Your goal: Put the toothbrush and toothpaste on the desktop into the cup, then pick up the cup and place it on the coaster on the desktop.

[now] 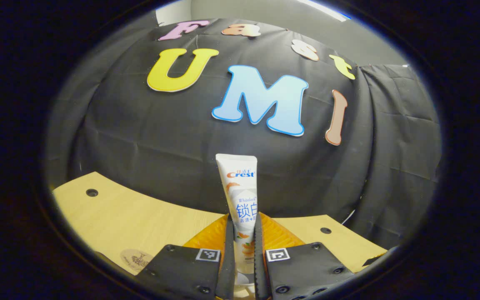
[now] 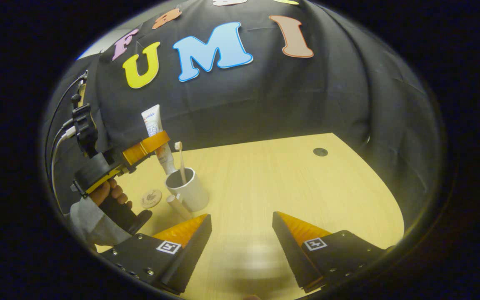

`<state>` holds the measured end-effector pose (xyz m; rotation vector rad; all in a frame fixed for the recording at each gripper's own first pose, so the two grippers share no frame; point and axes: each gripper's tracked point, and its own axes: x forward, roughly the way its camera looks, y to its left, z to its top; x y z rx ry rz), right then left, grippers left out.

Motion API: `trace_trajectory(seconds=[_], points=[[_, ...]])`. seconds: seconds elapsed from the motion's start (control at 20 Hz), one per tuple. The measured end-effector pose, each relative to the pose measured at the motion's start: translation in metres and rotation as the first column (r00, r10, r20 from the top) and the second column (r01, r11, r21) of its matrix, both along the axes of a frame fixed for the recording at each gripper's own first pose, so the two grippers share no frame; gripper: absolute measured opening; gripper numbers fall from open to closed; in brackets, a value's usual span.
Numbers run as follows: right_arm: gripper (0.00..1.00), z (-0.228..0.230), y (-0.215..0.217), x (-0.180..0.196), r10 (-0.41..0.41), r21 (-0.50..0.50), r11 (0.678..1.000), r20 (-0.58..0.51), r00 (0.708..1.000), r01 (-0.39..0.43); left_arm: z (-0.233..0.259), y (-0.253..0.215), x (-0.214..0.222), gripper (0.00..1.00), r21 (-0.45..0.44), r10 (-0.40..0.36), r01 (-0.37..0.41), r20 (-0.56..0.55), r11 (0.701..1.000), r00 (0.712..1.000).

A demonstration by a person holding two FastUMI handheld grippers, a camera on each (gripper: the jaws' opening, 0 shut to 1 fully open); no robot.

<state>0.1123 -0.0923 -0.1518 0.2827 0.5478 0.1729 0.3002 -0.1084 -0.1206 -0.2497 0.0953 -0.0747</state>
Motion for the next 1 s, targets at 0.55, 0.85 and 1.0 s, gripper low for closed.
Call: trace_trajectory(seconds=[0.55, 0.85, 1.0], points=[[0.9, -0.01, 0.008, -0.001, -0.014, 0.017, 1.0, -0.037, 0.999, 0.014, -0.048, -0.013, 0.009, 0.35, 0.106, -0.066, 0.074, -0.082, 0.992, 0.995], [0.91, -0.009, 0.016, -0.001, -0.016, 0.019, 1.0, -0.046, 0.999, 0.017, -0.047, -0.015, 0.0, 0.71, 0.079, -0.091, 0.099, -0.097, 0.992, 0.991], [0.91, -0.007, 0.021, 0.0, -0.004, 0.012, 1.0, -0.041, 0.999, 0.005, -0.041, -0.002, -0.008, 0.91, 0.037, -0.081, 0.084, -0.09, 0.996, 0.993]])
